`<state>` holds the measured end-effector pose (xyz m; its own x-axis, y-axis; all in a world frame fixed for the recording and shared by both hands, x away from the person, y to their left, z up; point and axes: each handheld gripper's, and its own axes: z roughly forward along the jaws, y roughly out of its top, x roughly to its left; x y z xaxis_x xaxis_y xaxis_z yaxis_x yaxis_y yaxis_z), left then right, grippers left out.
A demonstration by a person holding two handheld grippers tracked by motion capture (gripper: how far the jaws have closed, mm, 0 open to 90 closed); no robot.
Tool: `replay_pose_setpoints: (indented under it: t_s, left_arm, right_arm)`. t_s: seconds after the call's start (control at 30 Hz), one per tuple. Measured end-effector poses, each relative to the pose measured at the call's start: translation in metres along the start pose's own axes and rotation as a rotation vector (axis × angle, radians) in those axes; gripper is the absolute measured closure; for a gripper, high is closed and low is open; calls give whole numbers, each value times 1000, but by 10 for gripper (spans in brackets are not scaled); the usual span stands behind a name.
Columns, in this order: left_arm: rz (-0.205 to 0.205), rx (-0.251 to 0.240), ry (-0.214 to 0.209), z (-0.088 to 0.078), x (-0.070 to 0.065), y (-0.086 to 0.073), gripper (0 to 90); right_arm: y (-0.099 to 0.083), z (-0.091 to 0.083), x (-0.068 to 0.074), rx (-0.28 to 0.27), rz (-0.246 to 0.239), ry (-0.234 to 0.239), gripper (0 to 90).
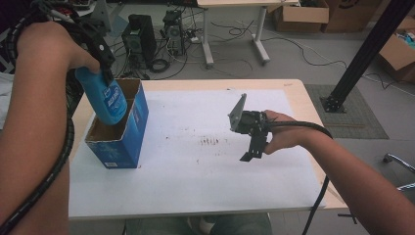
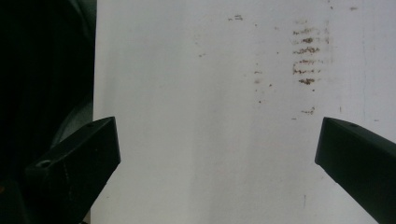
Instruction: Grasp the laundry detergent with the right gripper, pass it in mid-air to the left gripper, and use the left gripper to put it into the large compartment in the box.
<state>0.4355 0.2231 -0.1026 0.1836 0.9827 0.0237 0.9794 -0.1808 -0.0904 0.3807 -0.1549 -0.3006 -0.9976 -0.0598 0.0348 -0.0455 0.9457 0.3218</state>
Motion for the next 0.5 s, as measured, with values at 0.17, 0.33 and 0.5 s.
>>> replay_pose_setpoints:
  t_s: [0.17, 0.33, 0.5]
  left_arm:
    - [-55, 3, -4, 8, 5, 1, 392]
    - [-65, 20, 8, 22, 4, 3, 392]
    - [-81, 34, 17, 36, 4, 5, 393]
  right_arm:
    - [0, -1, 1, 4, -1, 0, 0]
    - [0, -2, 1, 8, -1, 0, 0]
    - [1, -1, 2, 10, -8, 0, 0]
